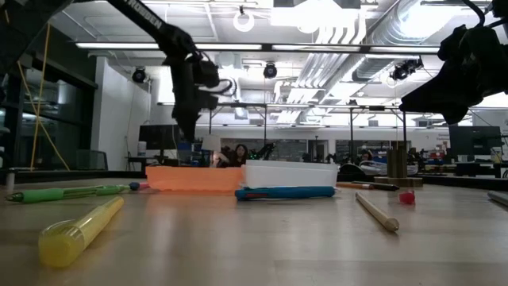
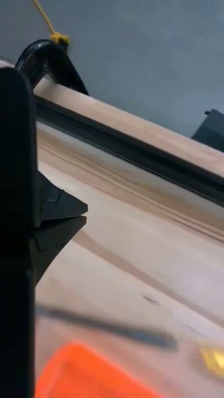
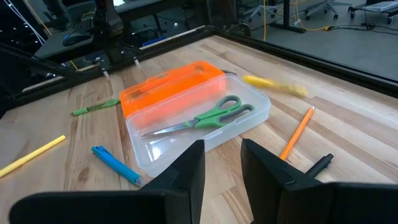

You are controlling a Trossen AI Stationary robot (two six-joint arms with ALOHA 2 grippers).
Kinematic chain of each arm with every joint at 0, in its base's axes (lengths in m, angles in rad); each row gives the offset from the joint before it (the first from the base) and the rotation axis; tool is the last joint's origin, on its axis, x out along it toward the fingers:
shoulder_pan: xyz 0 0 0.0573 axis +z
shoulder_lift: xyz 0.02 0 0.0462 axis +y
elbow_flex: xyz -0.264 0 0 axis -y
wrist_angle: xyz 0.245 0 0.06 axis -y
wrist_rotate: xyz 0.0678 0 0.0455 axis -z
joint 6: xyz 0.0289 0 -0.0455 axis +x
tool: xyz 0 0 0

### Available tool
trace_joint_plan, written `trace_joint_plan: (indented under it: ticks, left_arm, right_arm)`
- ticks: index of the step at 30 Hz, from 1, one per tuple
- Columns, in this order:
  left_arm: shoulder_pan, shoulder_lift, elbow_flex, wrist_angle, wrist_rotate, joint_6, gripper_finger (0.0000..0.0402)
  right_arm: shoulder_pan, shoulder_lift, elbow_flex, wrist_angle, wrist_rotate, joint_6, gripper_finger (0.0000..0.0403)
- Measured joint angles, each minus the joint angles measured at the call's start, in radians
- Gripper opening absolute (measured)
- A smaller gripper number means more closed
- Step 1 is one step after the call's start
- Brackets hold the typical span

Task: Pick & place school supplies into a supply box
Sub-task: Put the yellow pen into the supply box

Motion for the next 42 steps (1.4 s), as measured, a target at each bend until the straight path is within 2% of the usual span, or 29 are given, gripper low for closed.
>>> trace_joint_plan:
  ticks: [8,14,18,27,31,42]
  left_arm:
    - [-0.046,-0.002,0.106,-0.042,0.011,-0.023,0.0058]
    - [-0.109,-0.002,0.121,-0.029,0.091,-0.029,0.0055]
    - [-0.178,-0.002,0.122,-0.003,0.093,-0.028,0.0045]
    - [-0.307,-0.002,0.122,0.209,0.093,-0.033,0.0030]
    - [-0.336,-0.002,0.122,0.325,0.092,-0.112,0.0031]
    - [-0.345,-0.003,0.122,0.532,0.149,-0.317,0.0078]
  right_arm:
    - [0.000,0.000,0.000,0.000,0.000,-0.043,0.0083]
    - [0.000,0.000,0.000,0.000,0.024,-0.107,0.0083]
    - [0.000,0.000,0.000,0.000,0.081,-0.100,0.0083]
    - [0.000,0.000,0.000,0.002,0.114,-0.098,0.0083]
    - [0.000,0.000,0.000,0.010,0.114,-0.098,0.0083]
    - [0.000,0.000,0.000,0.061,0.114,-0.097,0.0083]
